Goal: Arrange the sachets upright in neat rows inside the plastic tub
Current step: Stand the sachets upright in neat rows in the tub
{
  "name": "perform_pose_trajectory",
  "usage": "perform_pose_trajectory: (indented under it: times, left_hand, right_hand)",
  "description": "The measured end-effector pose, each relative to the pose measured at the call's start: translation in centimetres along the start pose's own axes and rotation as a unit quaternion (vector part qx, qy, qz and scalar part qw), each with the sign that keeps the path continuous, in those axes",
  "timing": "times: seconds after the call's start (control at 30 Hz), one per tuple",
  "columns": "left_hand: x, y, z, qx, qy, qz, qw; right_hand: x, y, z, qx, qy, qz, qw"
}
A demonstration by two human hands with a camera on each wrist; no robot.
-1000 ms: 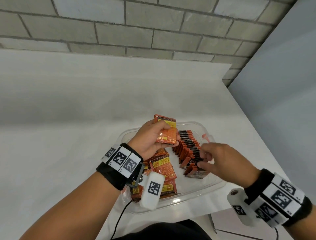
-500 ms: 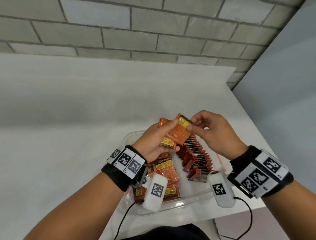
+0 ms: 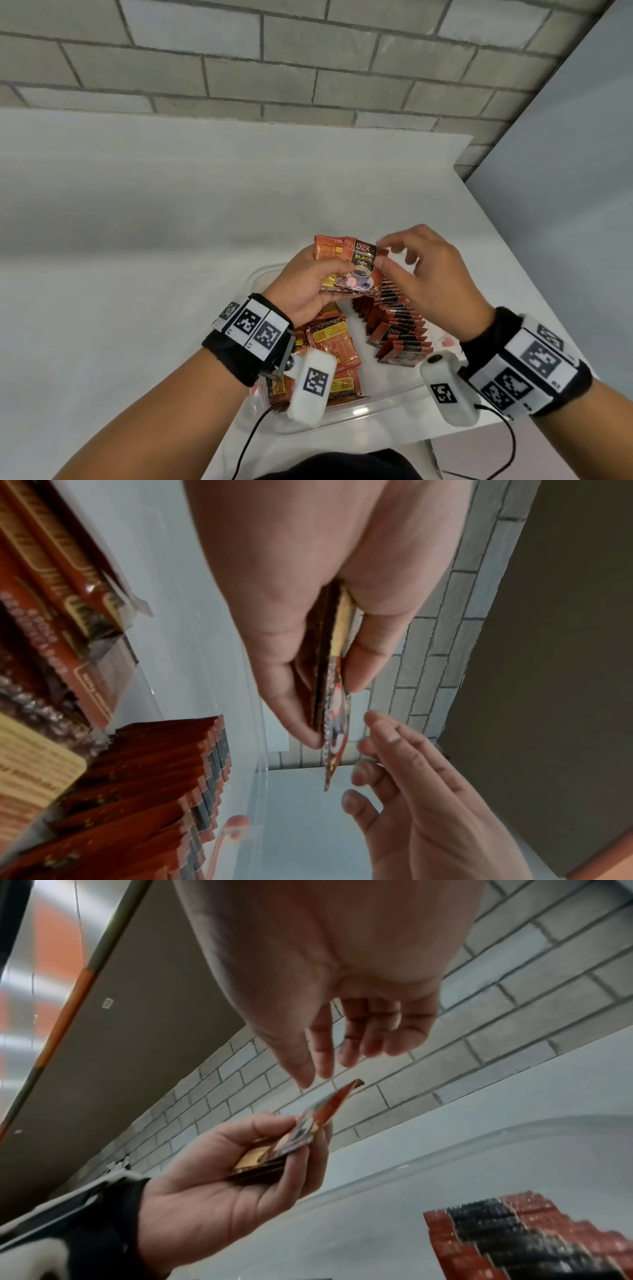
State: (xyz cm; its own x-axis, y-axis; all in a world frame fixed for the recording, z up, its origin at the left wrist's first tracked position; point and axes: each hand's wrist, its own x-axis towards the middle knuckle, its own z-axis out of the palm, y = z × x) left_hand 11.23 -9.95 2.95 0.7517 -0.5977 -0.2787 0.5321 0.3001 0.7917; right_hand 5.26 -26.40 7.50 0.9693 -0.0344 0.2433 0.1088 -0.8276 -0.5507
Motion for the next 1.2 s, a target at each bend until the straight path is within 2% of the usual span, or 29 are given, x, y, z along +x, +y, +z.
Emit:
perform_pose_trajectory:
  times: [0.1, 0.23, 0.47, 0.7, 0.77, 0.83, 0.97, 1.03, 1.2]
  left_hand:
    - [0.0, -0.1, 0.1, 0.013, 0.002, -0.004, 1.000]
    - [-0.1, -0.1, 0.2, 0.046, -0.008, -0.007, 0.999]
    - [-0.2, -0.4, 0.2, 0.099, -0.046, -0.016, 0.994]
    - [-0.2, -0.3, 0.3, 0.098, -0.052, -0.015, 0.994]
    - [-0.1, -0.3, 0.2, 0.071, -0.032, -0.022, 0.997]
    - [0.0, -0.2, 0.1, 0.046, 0.000, -0.024, 0.999]
    - [0.1, -0.1, 0.2, 0.031, 0.020, -0.024, 0.999]
    - [0.1, -0.1, 0.2, 0.033, 0.022, -0.027, 0.999]
    - [0.2, -0.1, 0.3, 0.036, 0.028, -0.035, 0.998]
  right_hand:
    - [0.9, 0.3, -0.2, -0.017, -0.056, 0.060, 0.996]
    - [1.2, 0.5, -0.7, 0.055, -0.116, 0.114, 0.985]
    - [0.5, 0.7, -1.5, 0.181, -0.122, 0.174, 0.960]
    - [0.3, 1.1, -2.2, 0.168, -0.095, 0.182, 0.964]
    - [0.1, 1.4, -3.2, 0.148, -0.089, 0.171, 0.970]
    - [-0.5, 1.7, -4.3, 0.124, -0.115, 0.158, 0.973]
    - [-2.9, 2.3, -4.8, 0.027, -0.249, 0.135, 0.959]
    - [-4.2, 2.8, -4.3, -0.028, -0.287, 0.118, 0.950]
    - [-6.1, 4.0, -2.6, -0.154, -0.316, 0.043, 0.935]
